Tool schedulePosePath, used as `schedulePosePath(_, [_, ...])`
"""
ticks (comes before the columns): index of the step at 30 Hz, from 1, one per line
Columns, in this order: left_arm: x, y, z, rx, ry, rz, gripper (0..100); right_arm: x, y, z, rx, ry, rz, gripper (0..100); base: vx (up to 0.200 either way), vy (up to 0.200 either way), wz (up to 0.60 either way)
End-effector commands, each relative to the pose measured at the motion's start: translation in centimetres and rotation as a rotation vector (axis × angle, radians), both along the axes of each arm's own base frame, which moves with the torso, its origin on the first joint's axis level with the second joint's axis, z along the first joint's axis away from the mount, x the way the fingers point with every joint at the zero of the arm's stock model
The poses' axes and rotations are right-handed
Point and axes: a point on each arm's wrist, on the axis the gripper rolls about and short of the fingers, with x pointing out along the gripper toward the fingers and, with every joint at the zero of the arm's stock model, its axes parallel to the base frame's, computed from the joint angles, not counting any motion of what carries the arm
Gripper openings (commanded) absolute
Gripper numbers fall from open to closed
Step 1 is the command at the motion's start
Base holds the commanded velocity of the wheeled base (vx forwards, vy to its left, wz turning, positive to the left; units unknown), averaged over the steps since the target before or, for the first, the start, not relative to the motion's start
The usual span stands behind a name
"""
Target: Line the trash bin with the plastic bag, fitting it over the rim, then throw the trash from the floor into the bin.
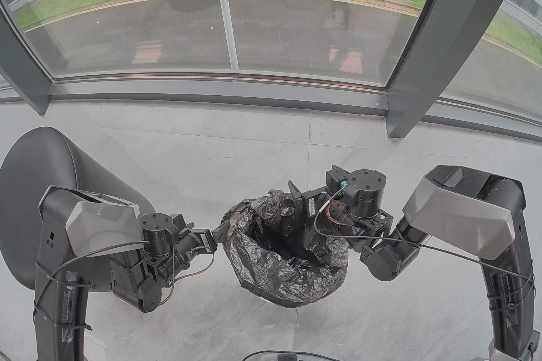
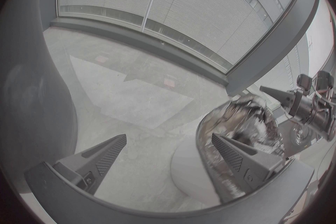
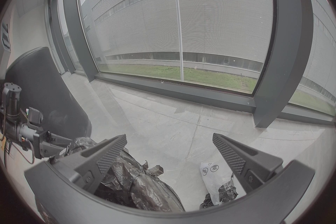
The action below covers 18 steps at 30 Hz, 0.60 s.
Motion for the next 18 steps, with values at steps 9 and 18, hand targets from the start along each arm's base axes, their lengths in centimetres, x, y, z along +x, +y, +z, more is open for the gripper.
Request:
schedulePosePath(9, [-6.8, 0.3, 12.2, 0.038, -0.227, -0.083, 100, -3.7, -2.0, 5.4, 0.194, -0.045, 0.005, 100, 0.0, 0.0, 0.0])
schedulePosePath(18, [-10.1, -3.9, 10.9, 0.231, -0.219, -0.216, 100, -2.9, -3.9, 6.1, 0.258, -0.054, -0.037, 100, 0.0, 0.0, 0.0])
